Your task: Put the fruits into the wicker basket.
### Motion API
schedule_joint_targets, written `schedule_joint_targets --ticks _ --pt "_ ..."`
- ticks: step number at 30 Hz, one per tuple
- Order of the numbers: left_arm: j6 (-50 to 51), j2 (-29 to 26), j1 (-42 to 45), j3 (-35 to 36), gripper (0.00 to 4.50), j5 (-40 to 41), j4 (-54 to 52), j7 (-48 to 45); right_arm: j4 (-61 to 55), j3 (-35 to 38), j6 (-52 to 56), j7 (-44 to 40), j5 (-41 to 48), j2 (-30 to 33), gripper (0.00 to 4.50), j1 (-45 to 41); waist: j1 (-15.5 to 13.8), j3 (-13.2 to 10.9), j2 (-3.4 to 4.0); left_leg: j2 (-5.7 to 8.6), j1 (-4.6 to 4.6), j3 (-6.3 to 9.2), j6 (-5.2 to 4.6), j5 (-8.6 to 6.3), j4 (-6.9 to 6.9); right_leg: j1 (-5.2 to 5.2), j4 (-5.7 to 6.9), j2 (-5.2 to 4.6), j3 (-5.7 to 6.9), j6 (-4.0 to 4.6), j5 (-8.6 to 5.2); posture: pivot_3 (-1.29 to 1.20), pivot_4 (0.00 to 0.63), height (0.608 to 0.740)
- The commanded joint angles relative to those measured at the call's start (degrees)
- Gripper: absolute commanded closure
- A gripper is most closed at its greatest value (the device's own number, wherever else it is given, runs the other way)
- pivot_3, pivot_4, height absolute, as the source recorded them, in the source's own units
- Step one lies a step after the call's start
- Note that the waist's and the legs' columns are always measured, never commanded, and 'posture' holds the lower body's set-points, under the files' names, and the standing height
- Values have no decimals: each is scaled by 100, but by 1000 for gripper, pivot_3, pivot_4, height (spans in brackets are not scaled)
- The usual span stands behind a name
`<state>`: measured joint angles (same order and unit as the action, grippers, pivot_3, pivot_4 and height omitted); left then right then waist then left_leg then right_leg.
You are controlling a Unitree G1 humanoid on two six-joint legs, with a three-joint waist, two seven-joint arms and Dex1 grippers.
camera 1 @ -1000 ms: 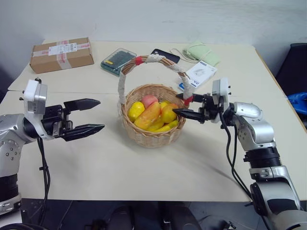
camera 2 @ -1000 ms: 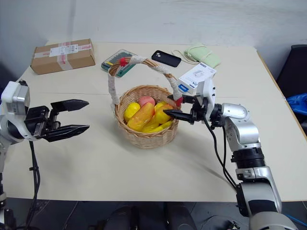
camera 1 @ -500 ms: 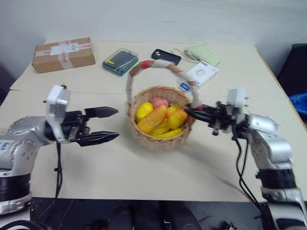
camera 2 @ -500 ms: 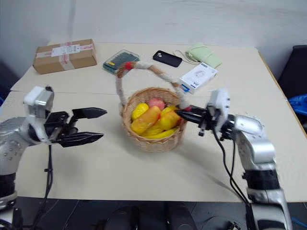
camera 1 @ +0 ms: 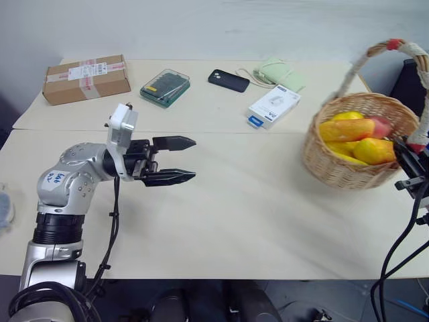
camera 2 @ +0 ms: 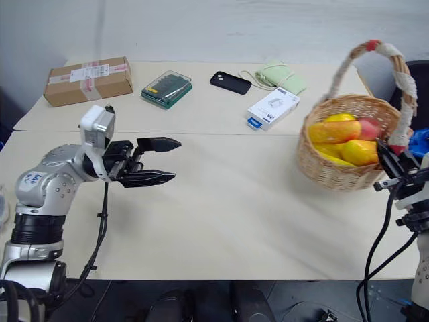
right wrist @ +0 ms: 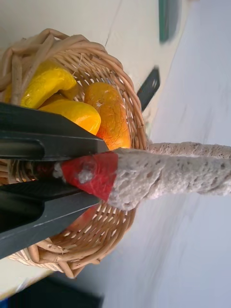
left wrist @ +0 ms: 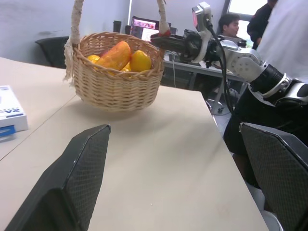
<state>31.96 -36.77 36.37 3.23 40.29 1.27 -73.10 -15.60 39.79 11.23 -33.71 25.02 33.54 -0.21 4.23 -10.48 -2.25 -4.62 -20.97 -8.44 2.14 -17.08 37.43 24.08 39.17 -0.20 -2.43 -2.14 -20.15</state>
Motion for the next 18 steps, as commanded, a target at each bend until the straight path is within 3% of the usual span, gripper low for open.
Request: schedule_joint_targets --ticks 1,2,9,15,18 --pt "-235 67 128 -100 0 -154 68 -143 308 36 -435 14 -200 194 4341 -46 21 -5 8 0 -1 0 0 1 -1 0 0 2 -2 0 0 0 150 740" --pt "-282 98 136 -134 0 -191 86 -158 383 42 -345 87 -94 170 4341 -138 43 -5 12 0 0 0 0 1 -1 0 0 3 -5 0 0 0 150 740" --pt "-444 176 83 -86 0 -241 113 -235 618 216 -156 -107 12 553 2000 85 34 -9 20 0 2 0 1 2 -1 0 4 5 -12 -1 0 0 150 740" --pt "-1033 41 -555 -50 0 -709 227 -121 292 1226 -1313 -1535 405 557 16 1535 -20 -3 32 1 2 2 1 2 -13 -2 -6 7 -13 -5 -3 0 150 740" --pt "-1339 -32 -995 63 0 -887 254 -38 583 1642 -1751 -2161 441 612 16 2280 -44 -7 25 -2 21 5 0 0 -22 -24 -26 12 -12 -6 -2 0 150 740"
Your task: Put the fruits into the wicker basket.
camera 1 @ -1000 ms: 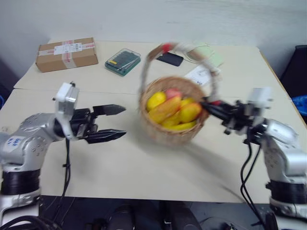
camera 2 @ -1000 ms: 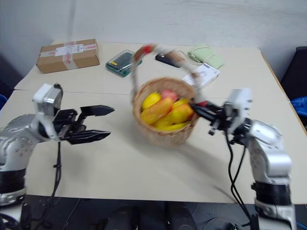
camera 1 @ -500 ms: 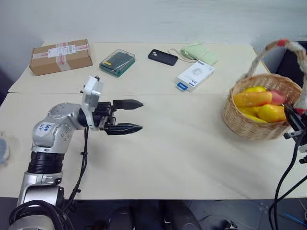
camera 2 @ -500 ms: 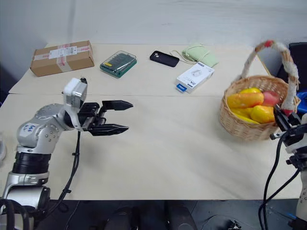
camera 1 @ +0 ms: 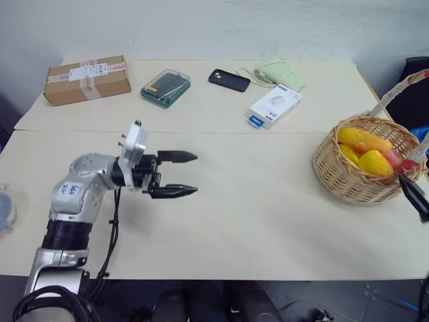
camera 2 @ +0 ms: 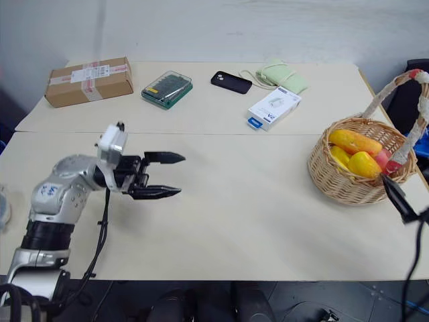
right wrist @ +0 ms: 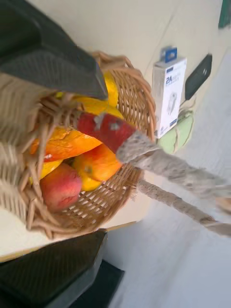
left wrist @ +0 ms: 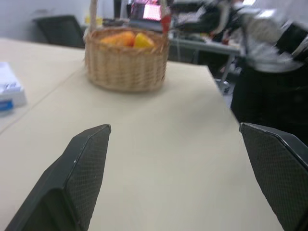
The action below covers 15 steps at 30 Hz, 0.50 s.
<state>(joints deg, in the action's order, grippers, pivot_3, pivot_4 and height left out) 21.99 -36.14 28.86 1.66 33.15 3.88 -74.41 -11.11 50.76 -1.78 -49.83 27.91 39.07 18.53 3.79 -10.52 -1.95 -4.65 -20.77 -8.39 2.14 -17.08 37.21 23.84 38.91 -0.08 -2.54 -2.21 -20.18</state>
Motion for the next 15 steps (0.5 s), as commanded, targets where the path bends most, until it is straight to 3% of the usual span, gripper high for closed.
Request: schedule_joint_targets --ticks 1,4,7,11,15 --pt "-432 -151 -431 287 0 -238 -28 156 233 722 -520 -678 255 71 16 573 9 -3 -5 0 27 -1 -2 -2 -6 -29 -13 1 0 -2 1 0 150 740" --pt "-649 -307 -970 529 0 -385 -173 406 341 908 -713 -1085 411 44 16 1021 53 -3 -5 -1 57 -3 -12 -9 -13 -70 -37 -4 -3 -12 7 0 150 740" --pt "-843 -489 -1481 761 0 -453 -394 489 94 566 -845 -1407 440 -140 16 1371 90 -2 -6 -5 68 0 -15 -13 -22 -94 -49 -5 -1 -12 8 0 150 740" --pt "-1030 -635 -2036 1073 0 -537 -654 733 -571 -644 -608 -1983 554 -349 16 1794 90 -1 -3 -9 67 6 -14 -18 -39 -114 -65 -7 4 -12 8 0 150 740" --pt "-1296 -634 -2498 1089 0 -804 -780 959 -657 -2028 -768 -2227 167 -233 16 1119 102 0 -3 -4 69 3 -32 -29 -35 -118 -74 -26 17 -11 9 0 150 740"
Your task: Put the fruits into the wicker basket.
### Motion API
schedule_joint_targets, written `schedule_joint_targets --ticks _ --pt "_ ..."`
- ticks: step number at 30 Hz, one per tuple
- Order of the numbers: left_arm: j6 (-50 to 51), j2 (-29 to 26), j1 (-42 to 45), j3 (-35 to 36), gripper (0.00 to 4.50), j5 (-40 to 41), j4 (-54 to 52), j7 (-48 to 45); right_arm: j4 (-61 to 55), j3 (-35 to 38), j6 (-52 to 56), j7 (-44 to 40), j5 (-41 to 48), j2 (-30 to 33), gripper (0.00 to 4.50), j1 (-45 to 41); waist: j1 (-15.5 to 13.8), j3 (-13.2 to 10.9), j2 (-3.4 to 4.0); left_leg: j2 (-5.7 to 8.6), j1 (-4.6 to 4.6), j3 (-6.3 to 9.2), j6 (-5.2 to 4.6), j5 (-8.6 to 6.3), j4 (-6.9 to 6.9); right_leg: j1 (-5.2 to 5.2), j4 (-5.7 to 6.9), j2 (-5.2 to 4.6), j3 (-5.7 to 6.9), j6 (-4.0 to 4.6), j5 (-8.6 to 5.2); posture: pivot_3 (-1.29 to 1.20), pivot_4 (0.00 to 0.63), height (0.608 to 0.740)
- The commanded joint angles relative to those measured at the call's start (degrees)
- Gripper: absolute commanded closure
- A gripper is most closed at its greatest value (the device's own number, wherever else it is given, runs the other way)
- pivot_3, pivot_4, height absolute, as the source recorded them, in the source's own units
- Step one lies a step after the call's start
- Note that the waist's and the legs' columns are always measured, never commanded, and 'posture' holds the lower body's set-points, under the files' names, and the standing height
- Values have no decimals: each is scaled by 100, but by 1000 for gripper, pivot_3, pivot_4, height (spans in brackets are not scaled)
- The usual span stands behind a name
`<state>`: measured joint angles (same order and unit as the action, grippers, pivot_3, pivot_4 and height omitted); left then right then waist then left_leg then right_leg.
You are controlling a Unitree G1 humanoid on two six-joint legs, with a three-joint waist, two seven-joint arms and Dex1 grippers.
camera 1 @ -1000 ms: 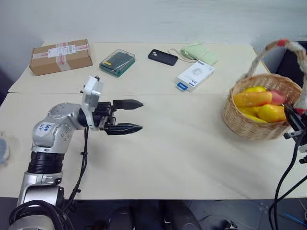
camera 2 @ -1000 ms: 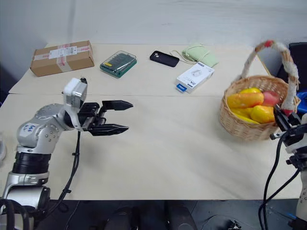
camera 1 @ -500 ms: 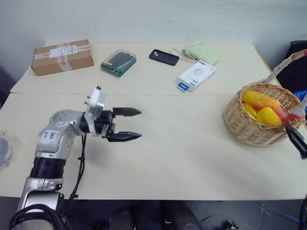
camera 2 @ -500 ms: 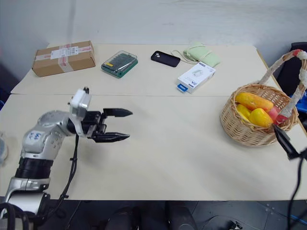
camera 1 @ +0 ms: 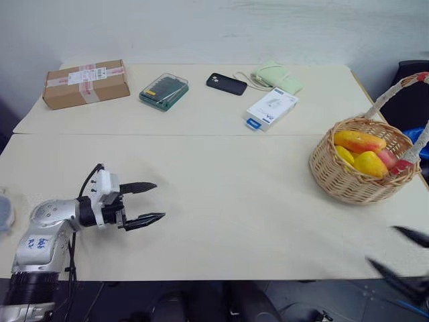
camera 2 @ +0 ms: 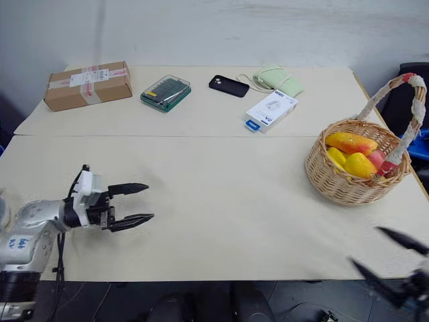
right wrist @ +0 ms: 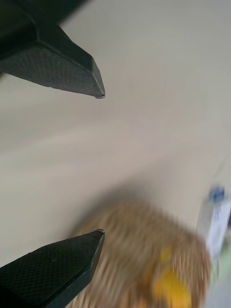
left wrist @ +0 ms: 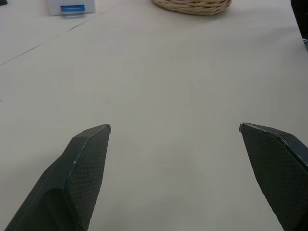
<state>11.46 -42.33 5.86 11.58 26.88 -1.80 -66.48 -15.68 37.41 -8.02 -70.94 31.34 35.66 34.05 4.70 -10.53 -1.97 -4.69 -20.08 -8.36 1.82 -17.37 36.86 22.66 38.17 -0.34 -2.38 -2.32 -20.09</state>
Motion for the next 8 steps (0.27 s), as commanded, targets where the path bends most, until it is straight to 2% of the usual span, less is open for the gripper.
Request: schedule_joint_targets --ticks 1,4,8 --pt "-238 22 -239 98 0 -193 -252 274 -175 -964 -160 -93 -261 122 16 -696 14 0 -1 0 0 -1 -4 -3 1 -4 -6 -2 2 0 2 0 150 740" --pt "-238 139 -279 94 0 -288 -409 627 78 -1783 -221 25 -571 58 16 -1696 -10 -1 1 0 10 4 -38 -22 17 -1 -8 -6 16 3 8 0 150 740" --pt "-504 156 -422 192 0 -287 -557 675 587 -2413 -243 315 -856 -136 16 -2704 -49 -2 2 1 2 9 -33 -25 19 3 -13 -6 24 4 8 0 150 740"
